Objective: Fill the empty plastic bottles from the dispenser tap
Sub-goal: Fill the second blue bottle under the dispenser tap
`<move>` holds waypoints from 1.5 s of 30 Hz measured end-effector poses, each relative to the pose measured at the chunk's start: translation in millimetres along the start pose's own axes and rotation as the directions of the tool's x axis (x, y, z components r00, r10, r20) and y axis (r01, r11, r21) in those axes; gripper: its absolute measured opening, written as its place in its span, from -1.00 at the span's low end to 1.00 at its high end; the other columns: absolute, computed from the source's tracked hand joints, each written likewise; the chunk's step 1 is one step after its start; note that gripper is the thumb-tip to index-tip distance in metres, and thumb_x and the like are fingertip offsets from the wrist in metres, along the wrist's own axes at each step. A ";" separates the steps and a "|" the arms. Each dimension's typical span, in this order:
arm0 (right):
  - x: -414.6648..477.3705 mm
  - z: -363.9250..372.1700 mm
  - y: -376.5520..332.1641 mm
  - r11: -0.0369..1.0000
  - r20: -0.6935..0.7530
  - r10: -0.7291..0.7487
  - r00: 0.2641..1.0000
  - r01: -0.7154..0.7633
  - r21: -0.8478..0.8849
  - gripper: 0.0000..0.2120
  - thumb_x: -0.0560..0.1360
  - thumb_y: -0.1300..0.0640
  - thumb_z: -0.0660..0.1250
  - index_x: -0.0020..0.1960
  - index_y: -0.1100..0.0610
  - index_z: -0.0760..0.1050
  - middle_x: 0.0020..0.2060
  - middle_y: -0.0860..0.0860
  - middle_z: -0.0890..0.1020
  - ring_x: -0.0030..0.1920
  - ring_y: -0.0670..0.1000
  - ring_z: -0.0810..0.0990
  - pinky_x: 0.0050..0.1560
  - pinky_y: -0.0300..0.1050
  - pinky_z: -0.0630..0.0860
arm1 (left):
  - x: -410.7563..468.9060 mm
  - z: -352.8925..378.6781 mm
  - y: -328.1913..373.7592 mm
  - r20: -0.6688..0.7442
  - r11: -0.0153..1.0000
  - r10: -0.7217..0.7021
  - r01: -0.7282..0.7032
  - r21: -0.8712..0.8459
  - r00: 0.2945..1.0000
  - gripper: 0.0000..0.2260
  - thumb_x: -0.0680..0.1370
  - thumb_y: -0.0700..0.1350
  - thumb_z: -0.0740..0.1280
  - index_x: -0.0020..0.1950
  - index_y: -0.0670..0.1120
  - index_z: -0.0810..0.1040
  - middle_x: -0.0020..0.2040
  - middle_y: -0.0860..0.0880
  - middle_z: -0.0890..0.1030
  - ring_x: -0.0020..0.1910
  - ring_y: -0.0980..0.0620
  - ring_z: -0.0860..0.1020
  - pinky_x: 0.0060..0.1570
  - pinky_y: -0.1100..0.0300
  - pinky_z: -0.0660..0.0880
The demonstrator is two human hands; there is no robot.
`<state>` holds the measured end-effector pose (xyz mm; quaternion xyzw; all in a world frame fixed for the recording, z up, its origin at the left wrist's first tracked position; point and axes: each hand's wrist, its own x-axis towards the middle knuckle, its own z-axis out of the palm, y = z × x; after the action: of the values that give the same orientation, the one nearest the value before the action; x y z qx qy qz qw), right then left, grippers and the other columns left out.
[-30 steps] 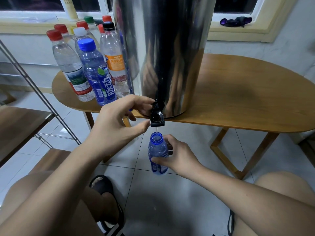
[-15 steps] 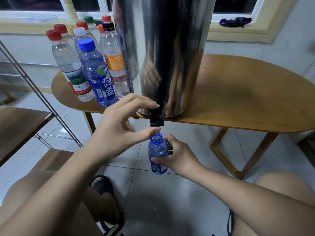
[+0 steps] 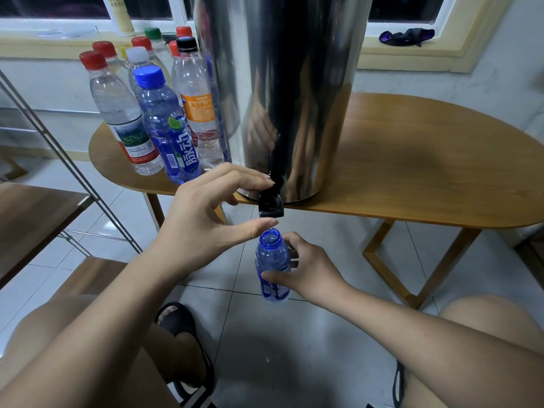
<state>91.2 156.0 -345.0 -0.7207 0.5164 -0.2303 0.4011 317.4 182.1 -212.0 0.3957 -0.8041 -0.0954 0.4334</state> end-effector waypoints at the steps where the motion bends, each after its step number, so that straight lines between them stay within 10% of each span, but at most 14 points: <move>1: 0.2 -0.5 -0.4 1.000 0.000 0.003 1.000 -0.003 -0.001 -0.31 0.41 -0.24 0.65 0.42 -0.21 0.39 0.18 -0.29 0.60 0.17 -0.12 0.64 0.16 -0.15 0.67 | 0.0 0.0 0.1 -0.001 1.000 0.000 0.000 -0.002 1.000 -0.62 0.50 -0.01 0.66 0.27 -0.07 0.71 0.25 0.04 0.71 0.25 -0.02 0.67 -0.02 0.02 0.60; 45: -1.5 -4.2 -5.6 1.000 0.008 -0.011 1.000 0.011 0.005 -0.32 0.43 -0.20 0.65 0.43 -0.21 0.38 0.19 -0.30 0.57 0.19 -0.14 0.61 0.10 -0.27 0.60 | 4.7 -3.1 -1.1 -0.006 1.000 0.001 -0.001 0.012 1.000 -0.61 0.46 -0.02 0.68 0.23 -0.10 0.74 0.21 0.04 0.73 0.23 0.02 0.69 0.14 0.23 0.56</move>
<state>90.7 156.8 -337.9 -0.7234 0.5103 -0.2310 0.4037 319.0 178.6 -207.8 0.3979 -0.8037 -0.0893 0.4334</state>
